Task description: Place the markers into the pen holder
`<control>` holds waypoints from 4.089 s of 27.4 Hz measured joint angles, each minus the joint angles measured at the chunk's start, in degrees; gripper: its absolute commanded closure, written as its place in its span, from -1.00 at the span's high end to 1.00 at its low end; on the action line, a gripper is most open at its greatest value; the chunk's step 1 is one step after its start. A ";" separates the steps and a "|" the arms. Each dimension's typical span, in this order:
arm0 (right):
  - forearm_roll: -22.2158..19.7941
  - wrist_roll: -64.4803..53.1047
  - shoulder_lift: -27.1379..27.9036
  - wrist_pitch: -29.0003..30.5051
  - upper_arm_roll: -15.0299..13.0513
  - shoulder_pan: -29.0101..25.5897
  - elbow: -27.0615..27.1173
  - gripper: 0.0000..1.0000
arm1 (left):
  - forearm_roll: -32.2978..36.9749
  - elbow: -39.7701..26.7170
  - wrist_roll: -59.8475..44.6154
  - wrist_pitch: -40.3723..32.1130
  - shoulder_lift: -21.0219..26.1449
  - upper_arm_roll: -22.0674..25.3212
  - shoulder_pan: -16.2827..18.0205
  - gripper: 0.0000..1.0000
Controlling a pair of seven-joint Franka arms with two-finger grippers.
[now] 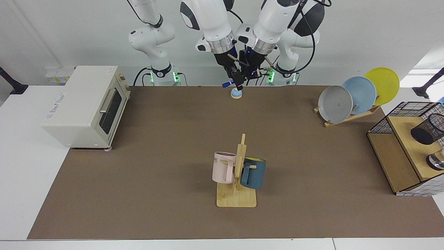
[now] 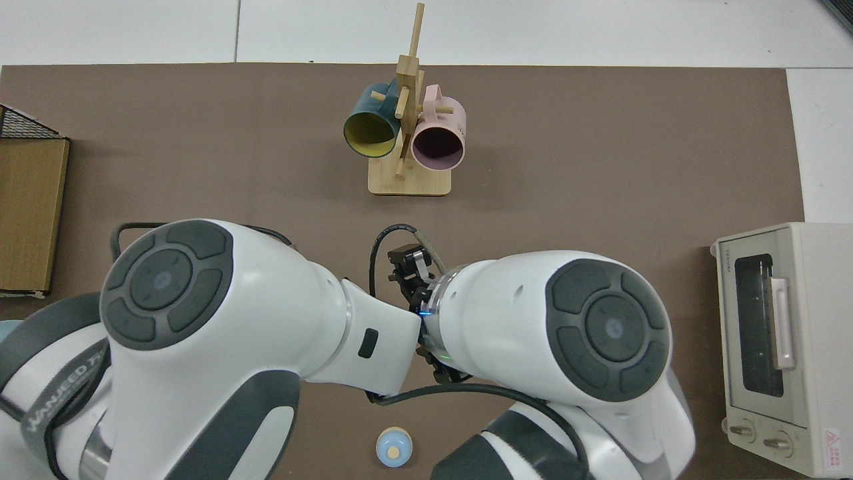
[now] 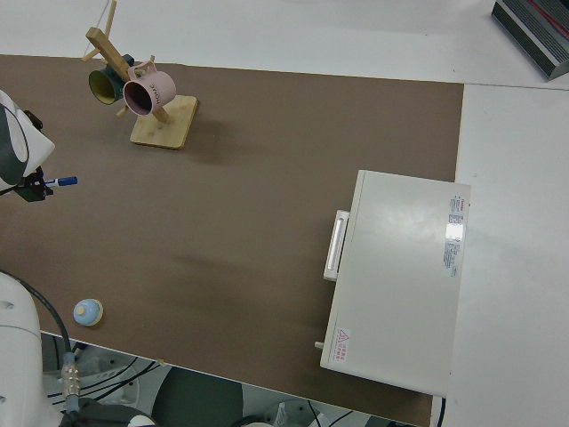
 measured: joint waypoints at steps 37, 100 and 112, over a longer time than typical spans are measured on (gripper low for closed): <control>-10.49 -55.73 -3.39 -9.86 -0.83 -14.74 -0.91 1.00 | 3.84 0.61 -0.29 -1.34 -1.87 5.00 1.15 -1.00; -14.85 -90.78 -3.93 -10.96 -0.72 -24.69 -1.73 1.00 | 55.22 20.81 44.33 2.24 6.19 30.18 8.39 -1.00; -14.79 -90.78 -3.94 -10.96 -0.69 -24.69 -1.72 1.00 | 58.76 22.74 59.42 11.47 10.04 30.29 15.21 -1.00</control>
